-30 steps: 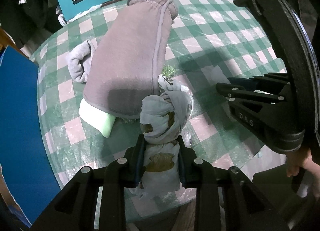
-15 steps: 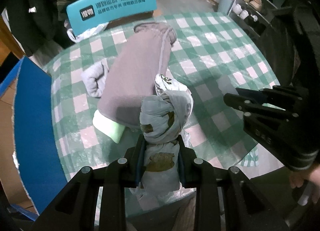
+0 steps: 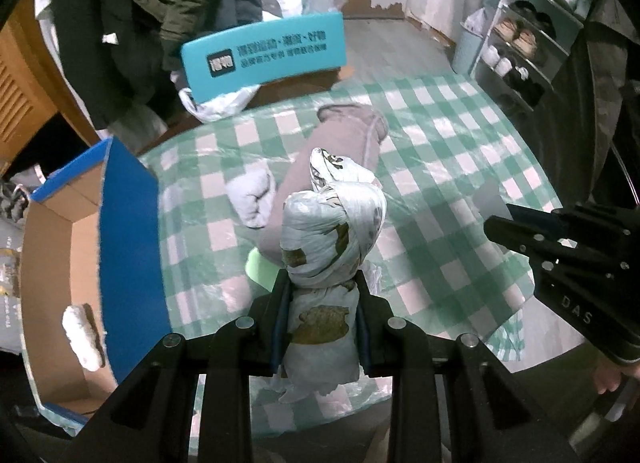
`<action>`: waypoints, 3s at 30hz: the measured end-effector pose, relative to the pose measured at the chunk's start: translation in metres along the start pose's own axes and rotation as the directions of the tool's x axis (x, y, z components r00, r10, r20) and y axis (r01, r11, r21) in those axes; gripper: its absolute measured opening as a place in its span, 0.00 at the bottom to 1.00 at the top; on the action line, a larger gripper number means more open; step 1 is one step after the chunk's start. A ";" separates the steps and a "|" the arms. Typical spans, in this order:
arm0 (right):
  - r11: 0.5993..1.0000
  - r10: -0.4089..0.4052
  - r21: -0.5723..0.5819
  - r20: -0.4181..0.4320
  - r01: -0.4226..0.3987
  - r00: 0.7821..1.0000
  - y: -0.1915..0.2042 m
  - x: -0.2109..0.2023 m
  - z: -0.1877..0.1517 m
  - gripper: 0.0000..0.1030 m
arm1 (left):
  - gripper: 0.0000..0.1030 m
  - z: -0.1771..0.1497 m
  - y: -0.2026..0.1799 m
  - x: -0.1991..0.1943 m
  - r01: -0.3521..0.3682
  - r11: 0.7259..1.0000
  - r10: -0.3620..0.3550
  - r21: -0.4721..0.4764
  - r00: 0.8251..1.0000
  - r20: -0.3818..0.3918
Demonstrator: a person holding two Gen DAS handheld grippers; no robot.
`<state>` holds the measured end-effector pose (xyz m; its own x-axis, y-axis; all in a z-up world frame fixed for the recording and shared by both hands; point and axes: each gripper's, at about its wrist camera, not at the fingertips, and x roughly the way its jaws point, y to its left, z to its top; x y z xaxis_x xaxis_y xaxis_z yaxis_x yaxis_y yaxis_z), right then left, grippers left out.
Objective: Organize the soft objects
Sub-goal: 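Lift the white sock with the left tool while the right tool grasps the small white sock, then carry the white sock with the left tool over the box while the right tool carries its sock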
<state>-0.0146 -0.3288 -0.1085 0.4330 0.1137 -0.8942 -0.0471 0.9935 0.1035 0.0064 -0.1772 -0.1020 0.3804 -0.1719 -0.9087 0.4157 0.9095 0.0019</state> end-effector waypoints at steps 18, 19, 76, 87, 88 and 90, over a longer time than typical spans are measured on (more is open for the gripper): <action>0.997 0.008 -0.073 0.069 -0.003 0.998 0.035 -0.029 0.020 0.15 | 0.27 0.001 0.039 -0.026 -0.055 0.996 0.059 -0.063 0.997 0.059; 0.997 0.010 -0.077 0.072 -0.004 0.997 0.037 -0.030 0.021 0.15 | 0.27 0.001 0.041 -0.028 -0.058 0.996 0.062 -0.068 0.996 0.063; 0.904 0.246 -0.363 0.007 -0.227 0.969 0.268 -0.002 0.091 0.15 | 0.27 -0.061 0.239 -0.076 -0.195 0.910 0.236 -0.366 0.969 0.070; 0.882 0.264 -0.389 -0.062 -0.267 0.963 0.310 0.027 0.092 0.15 | 0.27 -0.074 0.260 -0.058 -0.222 0.894 0.244 -0.390 0.970 0.009; 0.880 0.262 -0.392 -0.068 -0.268 0.963 0.314 0.029 0.092 0.15 | 0.27 -0.075 0.262 -0.057 -0.220 0.894 0.242 -0.391 0.970 0.006; 0.878 0.259 -0.397 -0.076 -0.268 0.963 0.318 0.033 0.091 0.15 | 0.27 -0.077 0.265 -0.055 -0.216 0.893 0.236 -0.395 0.972 0.001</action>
<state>0.0664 -0.0093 -0.0651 0.3360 0.3673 -0.8673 -0.5152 0.8425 0.1573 0.0324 0.1022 -0.0836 0.4689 0.0468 -0.8820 -0.0375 0.9987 0.0330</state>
